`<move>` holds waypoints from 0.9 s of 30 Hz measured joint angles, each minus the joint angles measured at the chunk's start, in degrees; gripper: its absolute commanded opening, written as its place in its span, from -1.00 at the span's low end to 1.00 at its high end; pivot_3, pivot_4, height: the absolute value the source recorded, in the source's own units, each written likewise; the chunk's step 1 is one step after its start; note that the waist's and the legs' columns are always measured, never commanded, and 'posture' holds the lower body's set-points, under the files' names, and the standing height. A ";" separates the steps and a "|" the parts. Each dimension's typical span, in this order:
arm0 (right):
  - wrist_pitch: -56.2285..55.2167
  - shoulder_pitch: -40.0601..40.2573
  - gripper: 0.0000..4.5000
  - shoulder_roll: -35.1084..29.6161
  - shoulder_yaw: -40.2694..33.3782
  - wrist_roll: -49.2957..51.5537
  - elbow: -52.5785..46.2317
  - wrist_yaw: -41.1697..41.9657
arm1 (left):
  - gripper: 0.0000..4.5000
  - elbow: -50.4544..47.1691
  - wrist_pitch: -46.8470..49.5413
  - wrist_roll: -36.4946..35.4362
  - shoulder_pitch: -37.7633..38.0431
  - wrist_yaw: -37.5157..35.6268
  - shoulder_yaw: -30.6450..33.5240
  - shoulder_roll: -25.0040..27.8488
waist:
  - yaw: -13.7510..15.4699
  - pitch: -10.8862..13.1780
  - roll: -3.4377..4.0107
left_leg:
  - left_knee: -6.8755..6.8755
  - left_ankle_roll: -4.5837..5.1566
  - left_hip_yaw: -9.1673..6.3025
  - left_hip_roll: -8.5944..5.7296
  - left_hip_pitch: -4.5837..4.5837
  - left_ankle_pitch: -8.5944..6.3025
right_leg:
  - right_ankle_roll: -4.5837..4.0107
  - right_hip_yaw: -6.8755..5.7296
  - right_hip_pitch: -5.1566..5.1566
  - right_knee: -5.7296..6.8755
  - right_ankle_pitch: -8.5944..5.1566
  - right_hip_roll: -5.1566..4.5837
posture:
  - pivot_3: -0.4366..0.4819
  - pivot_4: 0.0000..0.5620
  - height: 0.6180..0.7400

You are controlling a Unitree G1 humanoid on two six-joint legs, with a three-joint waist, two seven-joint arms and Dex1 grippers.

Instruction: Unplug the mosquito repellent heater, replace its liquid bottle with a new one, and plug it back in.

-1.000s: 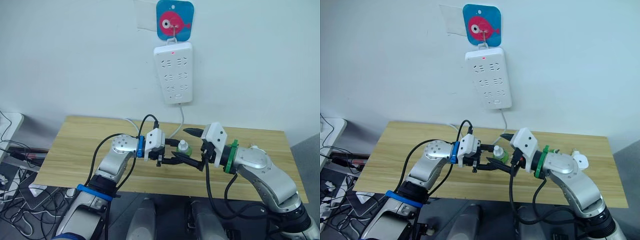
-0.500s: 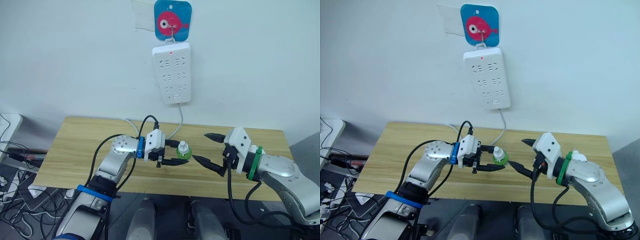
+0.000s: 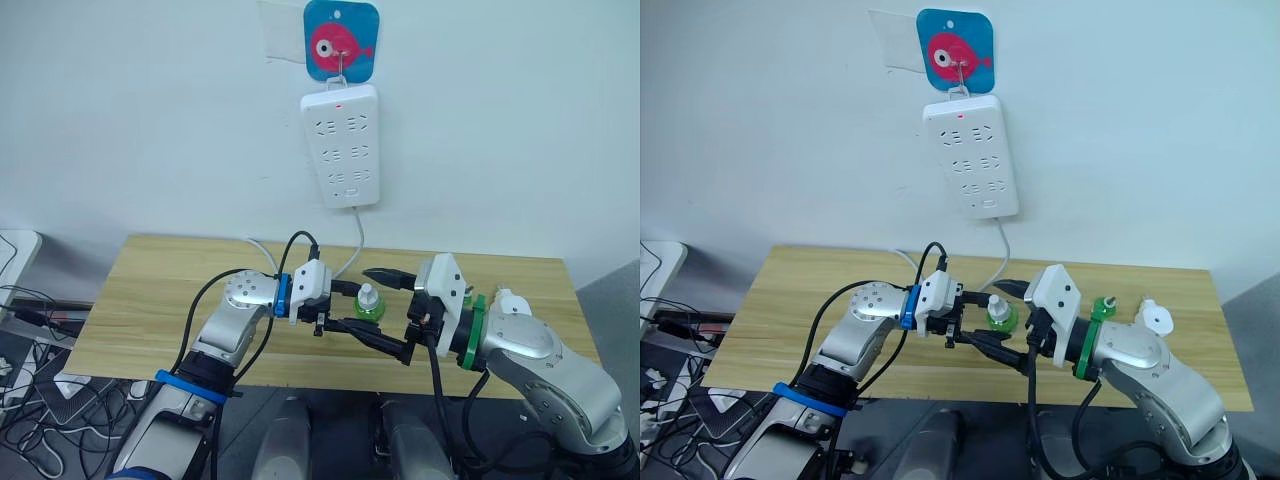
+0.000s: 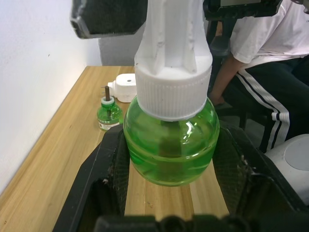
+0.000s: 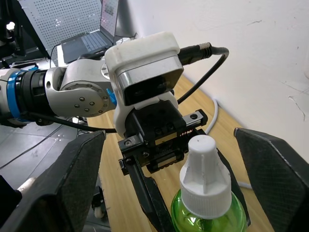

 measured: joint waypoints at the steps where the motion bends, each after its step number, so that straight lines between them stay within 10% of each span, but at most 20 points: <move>1: 0.00 -0.16 0.47 -0.01 0.05 -0.07 0.07 -0.06 | -0.03 0.00 0.00 0.00 0.00 0.00 0.00 -0.01 | -0.02 0.00 0.00 | 0.00 0.00 0.00 0.01 0.01 0.00 | 0.00 0.00 0.00 0.01 0.00 0.01 | 0.47 -0.26 1.00; 9: -0.55 -1.75 -0.87 -0.38 -0.30 -1.70 1.41 -0.07 | -0.03 0.03 -0.67 0.32 0.37 -0.59 -0.20 0.10 | -0.05 -0.01 0.00 | 0.00 0.00 0.01 0.01 0.01 0.00 | 0.00 0.01 0.00 0.01 0.00 0.01 | 0.46 -0.24 1.00; 27: 5.39 -10.52 -0.88 1.44 -10.87 11.10 -3.49 -8.11 | -0.03 3.30 -2.20 1.37 0.13 0.20 0.19 0.73 | -0.09 0.00 0.01 | -0.01 0.01 -0.03 0.01 -0.01 0.00 | 0.00 -0.03 0.00 0.02 0.00 0.01 | 0.44 -0.16 1.00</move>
